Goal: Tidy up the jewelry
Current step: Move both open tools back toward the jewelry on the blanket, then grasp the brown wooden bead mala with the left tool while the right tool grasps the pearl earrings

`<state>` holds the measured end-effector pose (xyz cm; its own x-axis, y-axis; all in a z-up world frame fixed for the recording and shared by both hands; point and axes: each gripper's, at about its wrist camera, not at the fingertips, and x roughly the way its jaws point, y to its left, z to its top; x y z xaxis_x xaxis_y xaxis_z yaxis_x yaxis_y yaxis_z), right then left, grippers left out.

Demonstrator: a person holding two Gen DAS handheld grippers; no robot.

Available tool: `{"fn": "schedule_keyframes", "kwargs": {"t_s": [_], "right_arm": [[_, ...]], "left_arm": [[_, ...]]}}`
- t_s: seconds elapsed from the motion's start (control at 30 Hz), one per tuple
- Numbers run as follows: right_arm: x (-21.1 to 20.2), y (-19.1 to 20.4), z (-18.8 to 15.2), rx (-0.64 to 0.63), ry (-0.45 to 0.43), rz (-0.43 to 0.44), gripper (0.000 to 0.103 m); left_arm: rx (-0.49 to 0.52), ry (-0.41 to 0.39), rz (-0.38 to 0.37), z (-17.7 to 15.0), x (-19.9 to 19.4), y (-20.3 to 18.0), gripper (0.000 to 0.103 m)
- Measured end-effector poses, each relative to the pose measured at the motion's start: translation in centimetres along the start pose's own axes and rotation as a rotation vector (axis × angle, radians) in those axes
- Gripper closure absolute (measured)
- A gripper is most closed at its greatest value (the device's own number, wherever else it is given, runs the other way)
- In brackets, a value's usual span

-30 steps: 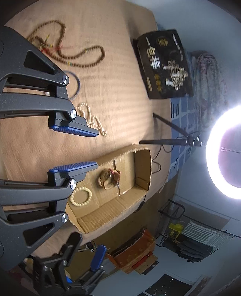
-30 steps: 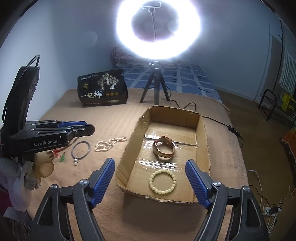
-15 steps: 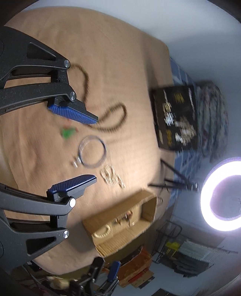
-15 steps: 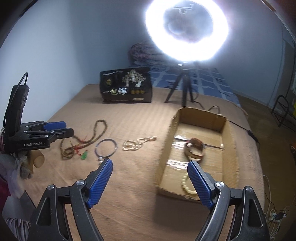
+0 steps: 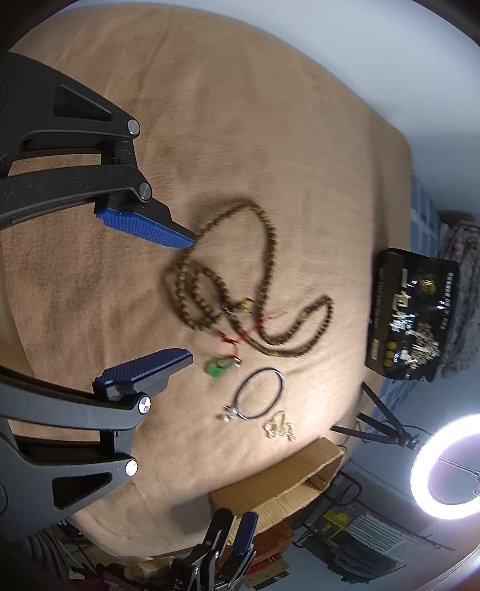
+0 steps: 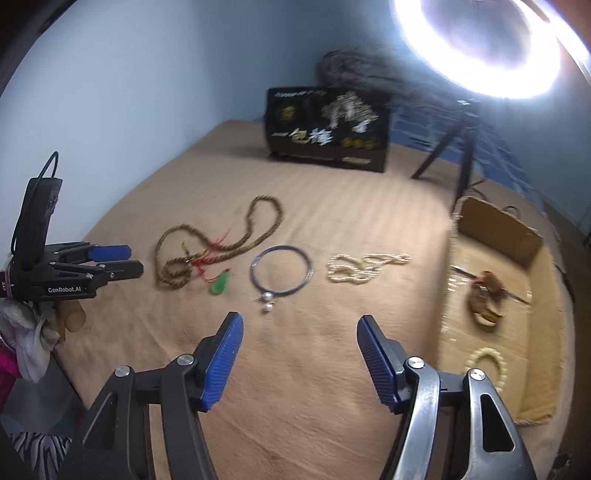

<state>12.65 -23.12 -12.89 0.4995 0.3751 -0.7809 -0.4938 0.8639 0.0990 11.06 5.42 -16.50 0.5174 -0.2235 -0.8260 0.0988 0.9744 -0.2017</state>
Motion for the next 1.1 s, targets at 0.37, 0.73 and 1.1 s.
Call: {"fn": "schedule_keyframes", "kwargs": {"t_s": [0.37,0.73,1.1], "right_arm": [[4.4,1.0,0.0,-0.017,0.07,0.068,0.057],[8.1,1.6,0.2,-0.035,0.116,0.092,0.066],[10.4,1.6,0.6,-0.068,0.135,0.063,0.075]], "left_arm": [[0.079,0.041,0.031,-0.4,3.4,-1.3,0.044],[0.202,0.041,0.091,1.1,5.9,-2.7,0.044],[0.216,0.049,0.073,1.3,7.2,-1.8,0.049]]}}
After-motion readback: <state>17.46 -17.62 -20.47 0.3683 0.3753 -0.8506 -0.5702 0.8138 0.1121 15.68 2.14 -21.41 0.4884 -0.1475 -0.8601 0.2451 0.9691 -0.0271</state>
